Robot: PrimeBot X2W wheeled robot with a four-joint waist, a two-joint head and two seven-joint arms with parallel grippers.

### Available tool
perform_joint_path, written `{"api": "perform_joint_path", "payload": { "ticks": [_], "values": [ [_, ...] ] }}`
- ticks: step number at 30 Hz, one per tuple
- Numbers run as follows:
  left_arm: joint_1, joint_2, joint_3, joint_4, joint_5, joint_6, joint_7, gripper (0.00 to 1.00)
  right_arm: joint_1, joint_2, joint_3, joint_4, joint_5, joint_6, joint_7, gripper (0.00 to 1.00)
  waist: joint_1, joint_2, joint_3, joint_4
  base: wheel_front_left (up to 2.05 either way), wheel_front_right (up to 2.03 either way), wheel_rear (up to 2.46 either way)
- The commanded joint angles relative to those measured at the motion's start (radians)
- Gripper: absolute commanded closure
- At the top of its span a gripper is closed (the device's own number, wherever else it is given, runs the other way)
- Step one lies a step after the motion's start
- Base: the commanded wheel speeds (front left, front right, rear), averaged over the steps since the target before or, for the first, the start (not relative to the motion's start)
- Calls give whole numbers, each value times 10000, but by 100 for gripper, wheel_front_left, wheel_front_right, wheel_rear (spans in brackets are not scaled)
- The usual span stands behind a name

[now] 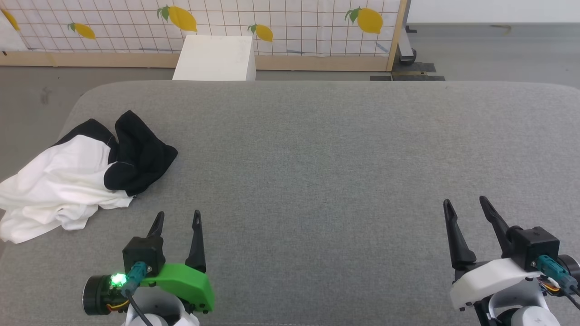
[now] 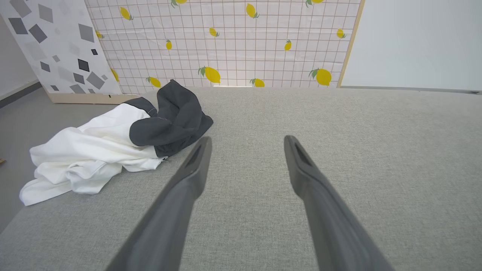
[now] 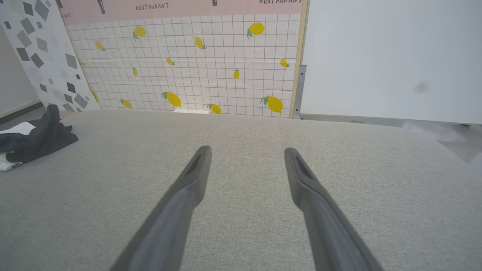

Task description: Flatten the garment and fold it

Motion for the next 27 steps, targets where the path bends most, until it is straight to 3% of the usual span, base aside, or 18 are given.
{"api": "perform_joint_path", "payload": {
  "ticks": [1,11,27],
  "values": [
    [-170,4,-28,65,-128,85,-118,0,161,5,-51,52,95,-5,-111,0,0,-1,3,26,0,0,0],
    [-210,38,-6,165,-301,263,-323,0,229,6,-130,200,226,-6,-316,0,0,-1,14,561,0,0,0],
    [-117,93,-32,324,-593,514,-654,0,311,8,-44,394,471,-9,-649,0,0,-1,130,2440,0,0,0]
  ]
}}
